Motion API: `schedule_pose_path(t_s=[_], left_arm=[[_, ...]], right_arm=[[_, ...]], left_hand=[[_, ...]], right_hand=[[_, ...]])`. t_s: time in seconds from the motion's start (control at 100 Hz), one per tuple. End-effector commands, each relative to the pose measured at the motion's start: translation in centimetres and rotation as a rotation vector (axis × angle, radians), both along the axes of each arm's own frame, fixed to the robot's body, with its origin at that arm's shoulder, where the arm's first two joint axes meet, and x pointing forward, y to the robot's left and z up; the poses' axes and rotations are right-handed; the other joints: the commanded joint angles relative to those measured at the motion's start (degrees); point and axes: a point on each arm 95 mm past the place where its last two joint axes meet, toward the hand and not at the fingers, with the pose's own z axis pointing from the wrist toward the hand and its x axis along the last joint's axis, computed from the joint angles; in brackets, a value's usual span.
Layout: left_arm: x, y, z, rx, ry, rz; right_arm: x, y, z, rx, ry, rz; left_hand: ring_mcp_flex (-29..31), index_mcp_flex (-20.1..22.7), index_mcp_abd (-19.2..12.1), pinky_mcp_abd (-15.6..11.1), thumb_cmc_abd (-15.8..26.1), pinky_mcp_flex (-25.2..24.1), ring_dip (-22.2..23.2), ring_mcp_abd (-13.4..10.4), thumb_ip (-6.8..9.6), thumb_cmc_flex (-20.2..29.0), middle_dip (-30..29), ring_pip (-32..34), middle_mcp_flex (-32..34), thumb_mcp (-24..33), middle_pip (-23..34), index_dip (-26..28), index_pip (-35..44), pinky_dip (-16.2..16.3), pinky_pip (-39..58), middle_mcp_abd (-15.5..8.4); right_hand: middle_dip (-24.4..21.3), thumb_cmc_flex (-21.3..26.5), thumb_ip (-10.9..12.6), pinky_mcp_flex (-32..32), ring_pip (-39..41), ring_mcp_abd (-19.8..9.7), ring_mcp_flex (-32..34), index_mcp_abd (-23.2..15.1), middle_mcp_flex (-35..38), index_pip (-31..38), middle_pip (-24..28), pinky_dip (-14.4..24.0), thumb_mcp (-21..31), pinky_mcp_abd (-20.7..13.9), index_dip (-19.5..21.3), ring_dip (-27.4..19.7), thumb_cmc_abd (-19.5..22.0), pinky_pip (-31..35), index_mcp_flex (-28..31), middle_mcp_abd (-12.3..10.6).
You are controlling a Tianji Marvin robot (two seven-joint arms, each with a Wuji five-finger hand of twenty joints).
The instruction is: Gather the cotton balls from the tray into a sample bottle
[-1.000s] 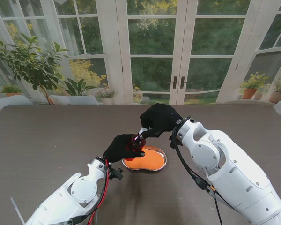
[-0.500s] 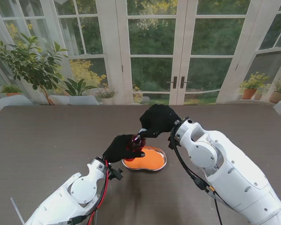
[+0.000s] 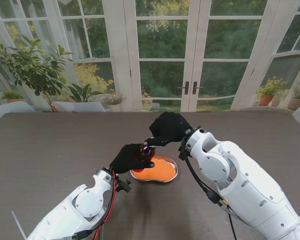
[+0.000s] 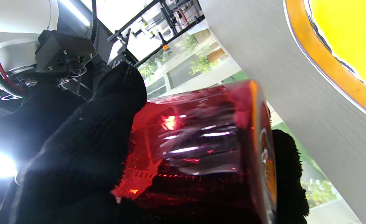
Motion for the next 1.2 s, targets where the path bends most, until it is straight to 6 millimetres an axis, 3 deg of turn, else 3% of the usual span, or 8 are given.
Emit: schedule_pose_path(t_s=[0.0, 0.25, 0.35, 0.55, 0.68, 0.88, 1.05, 1.19], left_arm=[[0.0, -0.5, 0.3, -0.003, -0.002, -0.016], [0.0, -0.4, 0.2, -0.004, -0.002, -0.014], [0.0, -0.4, 0.2, -0.005, 0.0, -0.013], [-0.1, -0.4, 0.2, -0.006, 0.003, -0.013], [-0.1, -0.4, 0.2, -0.007, 0.005, -0.013], [-0.1, -0.4, 0.1, -0.007, 0.008, -0.012], [-0.1, -0.4, 0.1, -0.006, 0.009, -0.014], [-0.1, -0.5, 0.1, -0.007, 0.009, -0.017]], right_arm=[[-0.4, 0.5, -0.4, -0.008, 0.018, 0.01], [-0.3, 0.3, -0.5, -0.014, 0.028, 0.007], [-0.3, 0.3, -0.6, -0.011, 0.03, 0.006], [-0.3, 0.1, -0.4, -0.022, 0.04, 0.005], [-0.2, -0.2, -0.2, -0.034, 0.037, -0.007], [-0.1, -1.1, 0.5, -0.002, 0.046, -0.023], [-0.1, -1.9, 1.0, 0.019, 0.054, -0.024], [0.0, -2.3, 1.2, 0.033, 0.054, -0.007]], left_hand=[[-0.27, 9.52, -16.58, -2.01, 12.81, -1.02, 0.41, -0.9, -1.44, 9.45, -0.68, 0.38, 4.64, 16.76, 1.54, -0.04, 7.18, 1.1, 2.17, -6.88], [-0.28, 9.5, -16.63, -1.98, 12.8, -1.06, 0.41, -0.81, -1.45, 9.4, -0.68, 0.38, 4.68, 16.79, 1.55, -0.05, 7.18, 1.1, 2.14, -6.82], [-0.29, 9.57, -16.67, -1.98, 12.78, -1.06, 0.4, -0.8, -1.45, 9.4, -0.69, 0.37, 4.74, 16.79, 1.57, -0.05, 7.22, 1.1, 2.13, -6.85], [-0.2, 9.51, -16.67, -1.95, 12.8, -1.1, 0.41, -0.85, -1.46, 9.4, -0.7, 0.42, 4.74, 16.83, 1.58, -0.07, 7.2, 1.1, 2.1, -6.85], [-0.19, 9.51, -16.67, -1.94, 12.78, -1.09, 0.41, -0.83, -1.47, 9.38, -0.72, 0.41, 4.73, 16.84, 1.57, -0.08, 7.21, 1.1, 2.1, -6.79], [-0.34, 9.51, -16.54, -1.94, 12.83, -1.05, 0.4, -0.68, -1.46, 9.48, -0.73, 0.33, 4.65, 16.83, 1.55, -0.07, 7.21, 1.12, 2.13, -6.77], [-0.28, 9.48, -16.61, -1.94, 12.82, -1.05, 0.42, -0.83, -1.48, 9.4, -0.71, 0.37, 4.68, 16.78, 1.57, -0.07, 7.2, 1.12, 2.13, -6.82], [-0.33, 9.48, -16.61, -1.96, 12.83, -1.09, 0.42, -0.86, -1.46, 9.46, -0.69, 0.36, 4.66, 16.79, 1.57, -0.08, 7.18, 1.11, 2.09, -6.88]], right_hand=[[0.01, 0.27, 2.57, 1.98, 4.49, -3.19, -0.03, -0.31, 5.2, 5.85, 4.97, -0.91, -0.33, 2.61, 1.93, 1.29, 1.82, 4.58, 5.13, 2.0], [-0.71, -1.67, 3.13, 2.2, 5.12, -1.65, -0.1, -0.16, 5.19, 8.36, 7.08, -1.06, -3.88, 3.05, 1.63, 1.44, 7.42, 4.72, 5.3, 2.72], [-1.84, -4.06, 3.81, 1.76, 4.48, -1.57, -0.11, -0.12, 5.1, 7.45, 6.11, -1.06, -9.4, 2.8, 0.34, 1.11, 13.86, 4.51, 5.13, 2.23], [-3.84, -6.06, 6.52, -1.39, 0.47, -1.89, -0.03, -0.87, 4.98, -0.48, -2.39, -0.32, -24.2, 1.28, -3.17, -0.79, 23.32, 3.15, 4.21, 1.8], [-3.83, -7.86, 7.92, -6.32, -6.51, -1.03, 0.02, -0.16, 3.35, -16.16, -16.35, 1.1, -27.71, 0.5, -6.38, -4.11, 26.08, 0.42, -2.44, 1.44], [-1.53, -4.17, 7.17, -10.72, -15.4, -0.8, 0.01, 1.25, -5.97, -28.29, -19.64, 1.55, -29.7, -1.72, -8.24, -7.76, 21.71, -1.3, -22.22, 0.41], [-1.63, -2.85, 7.0, -11.43, -16.52, -0.7, 0.04, 1.54, -7.72, -27.36, -19.04, 1.62, -31.35, -1.98, -8.41, -7.98, 17.13, -1.56, -25.31, 0.24], [-2.36, -1.41, 6.22, -12.86, -19.28, -1.22, 0.02, -0.88, -10.6, -26.07, -18.71, 1.59, -25.93, -2.6, -9.89, -8.81, 9.28, -2.79, -26.62, -0.26]])
